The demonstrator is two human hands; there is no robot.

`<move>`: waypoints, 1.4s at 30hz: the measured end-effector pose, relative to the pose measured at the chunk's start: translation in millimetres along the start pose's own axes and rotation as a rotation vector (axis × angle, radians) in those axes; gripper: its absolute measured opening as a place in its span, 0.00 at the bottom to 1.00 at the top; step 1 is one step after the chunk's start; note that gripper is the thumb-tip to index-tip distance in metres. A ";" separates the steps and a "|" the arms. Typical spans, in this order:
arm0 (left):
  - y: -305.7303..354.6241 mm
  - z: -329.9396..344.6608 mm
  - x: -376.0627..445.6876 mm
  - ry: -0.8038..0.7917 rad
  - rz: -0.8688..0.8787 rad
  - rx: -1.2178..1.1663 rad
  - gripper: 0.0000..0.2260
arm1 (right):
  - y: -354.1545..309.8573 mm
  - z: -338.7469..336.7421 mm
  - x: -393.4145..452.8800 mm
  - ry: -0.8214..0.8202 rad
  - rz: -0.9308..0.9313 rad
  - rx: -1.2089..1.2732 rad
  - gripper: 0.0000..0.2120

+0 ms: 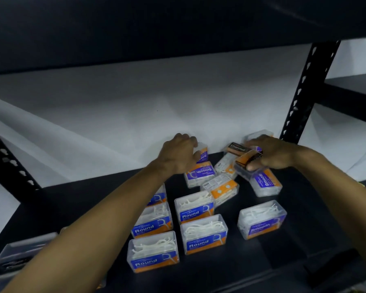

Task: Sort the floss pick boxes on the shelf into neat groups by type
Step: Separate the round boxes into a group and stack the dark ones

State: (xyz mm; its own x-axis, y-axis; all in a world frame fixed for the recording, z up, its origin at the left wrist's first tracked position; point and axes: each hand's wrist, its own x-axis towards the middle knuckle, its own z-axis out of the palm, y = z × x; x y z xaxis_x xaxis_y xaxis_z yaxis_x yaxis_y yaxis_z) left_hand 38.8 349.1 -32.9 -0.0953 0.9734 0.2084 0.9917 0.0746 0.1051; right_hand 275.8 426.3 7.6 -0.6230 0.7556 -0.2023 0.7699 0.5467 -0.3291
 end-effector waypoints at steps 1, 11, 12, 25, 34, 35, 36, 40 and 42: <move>5.5 1.1 3.3 0.004 0.016 -0.010 0.19 | 2.2 -0.2 -3.2 -0.047 0.025 0.013 0.30; 48.9 14.1 30.3 -0.081 -0.019 -0.312 0.11 | 34.1 35.6 10.8 0.076 0.089 0.170 0.58; 51.7 14.4 32.0 -0.095 -0.024 -0.343 0.11 | 35.7 36.0 10.3 0.086 0.073 0.196 0.58; 74.8 1.5 38.3 -0.332 -0.408 -1.276 0.17 | 13.3 25.8 21.2 0.433 -0.022 0.379 0.59; 37.9 -16.2 26.2 0.008 -0.458 -1.357 0.11 | 58.2 1.9 55.0 0.419 0.029 0.459 0.20; 34.2 -17.0 23.6 0.027 -0.457 -1.358 0.11 | 58.0 5.1 60.1 0.400 0.038 0.389 0.18; 31.2 -17.8 20.9 0.043 -0.458 -1.356 0.11 | 55.9 8.8 64.8 0.362 0.038 0.315 0.18; 24.5 -21.1 9.9 0.077 -0.464 -1.388 0.12 | 42.4 21.4 84.0 0.219 0.028 0.053 0.15; 22.4 -21.9 4.6 0.082 -0.482 -1.424 0.16 | 37.2 25.1 93.6 0.186 0.047 -0.064 0.16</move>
State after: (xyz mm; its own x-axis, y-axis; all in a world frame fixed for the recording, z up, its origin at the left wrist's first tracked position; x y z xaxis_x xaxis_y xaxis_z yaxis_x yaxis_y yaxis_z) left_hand 58.7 350.6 -8.3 -0.4303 0.8997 -0.0731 -0.0416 0.0611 0.9973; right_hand 242.7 508.3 -46.8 -0.5545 0.8312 -0.0404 0.8085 0.5266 -0.2629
